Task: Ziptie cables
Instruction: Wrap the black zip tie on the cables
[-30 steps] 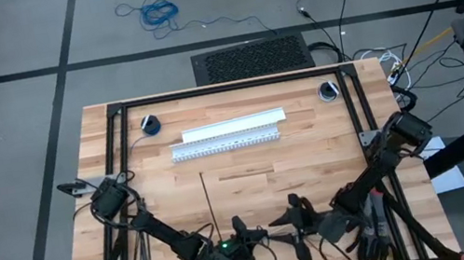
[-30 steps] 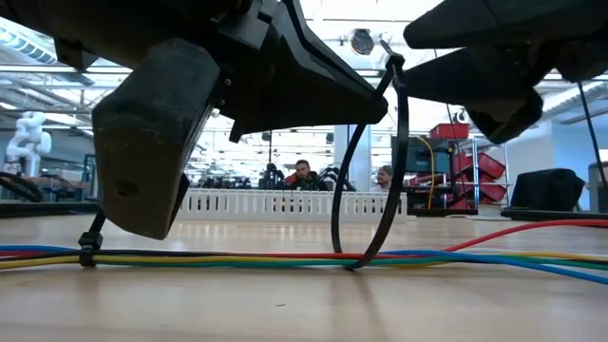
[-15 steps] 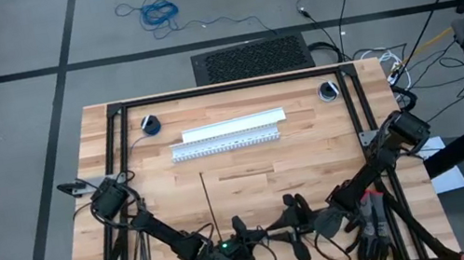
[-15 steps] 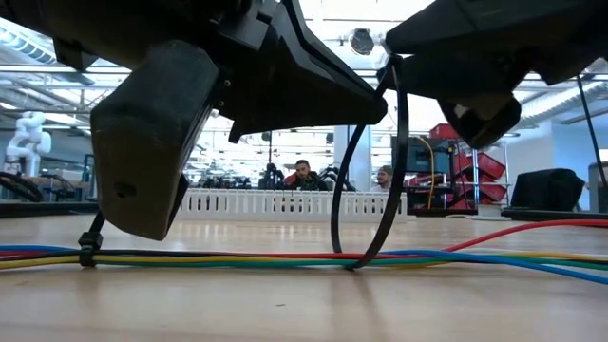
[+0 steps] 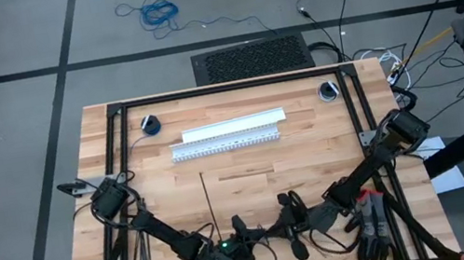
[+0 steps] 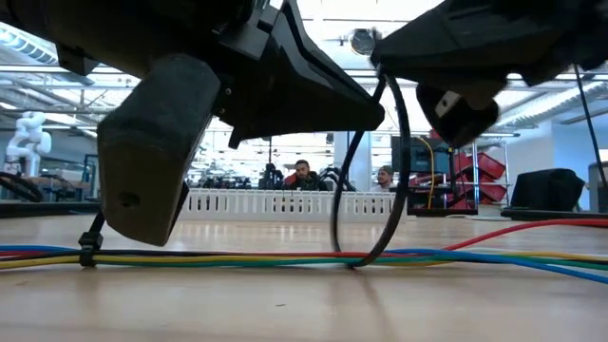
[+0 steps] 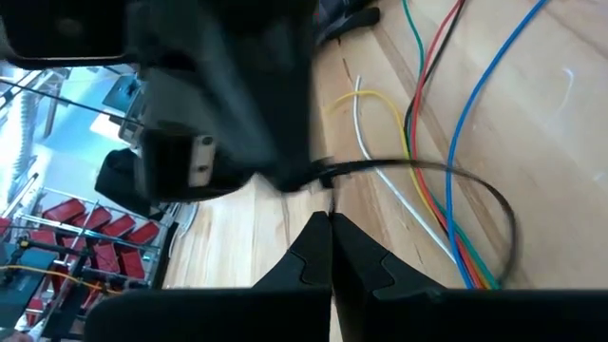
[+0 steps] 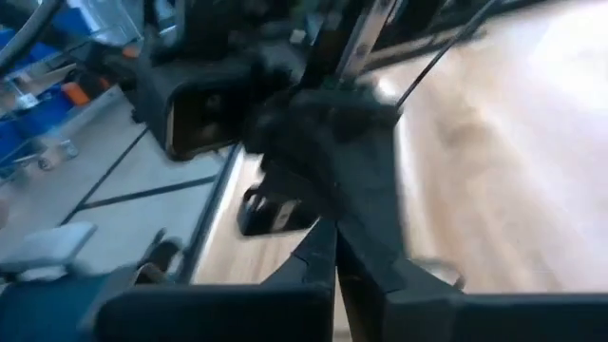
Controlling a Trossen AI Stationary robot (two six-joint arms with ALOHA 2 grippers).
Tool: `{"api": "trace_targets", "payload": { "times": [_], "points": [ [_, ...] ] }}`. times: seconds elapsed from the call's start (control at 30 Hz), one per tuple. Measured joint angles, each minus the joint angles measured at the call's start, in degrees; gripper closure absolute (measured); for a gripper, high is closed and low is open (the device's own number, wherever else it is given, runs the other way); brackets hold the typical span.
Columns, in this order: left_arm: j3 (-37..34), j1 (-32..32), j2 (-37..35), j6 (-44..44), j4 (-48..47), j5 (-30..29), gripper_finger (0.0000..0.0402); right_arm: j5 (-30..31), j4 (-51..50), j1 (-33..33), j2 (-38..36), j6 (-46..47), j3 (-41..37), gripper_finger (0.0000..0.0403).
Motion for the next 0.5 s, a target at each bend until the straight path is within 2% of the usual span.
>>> {"api": "trace_targets", "payload": {
  "times": [0.27, 0.5],
  "points": [
    [0.02, -1.50, 0.00, -1.45, -1.09, 1.92, 0.0402, 6.41, 5.86, -2.01, -0.13, -8.56, -0.02, 0.0403],
    [0.04, -1.91, 0.00, -2.94, -2.53, 1.74, 0.0402, 6.06, 8.52, -2.61, -0.17, -10.27, -0.02, 0.0403]
  ]
}}
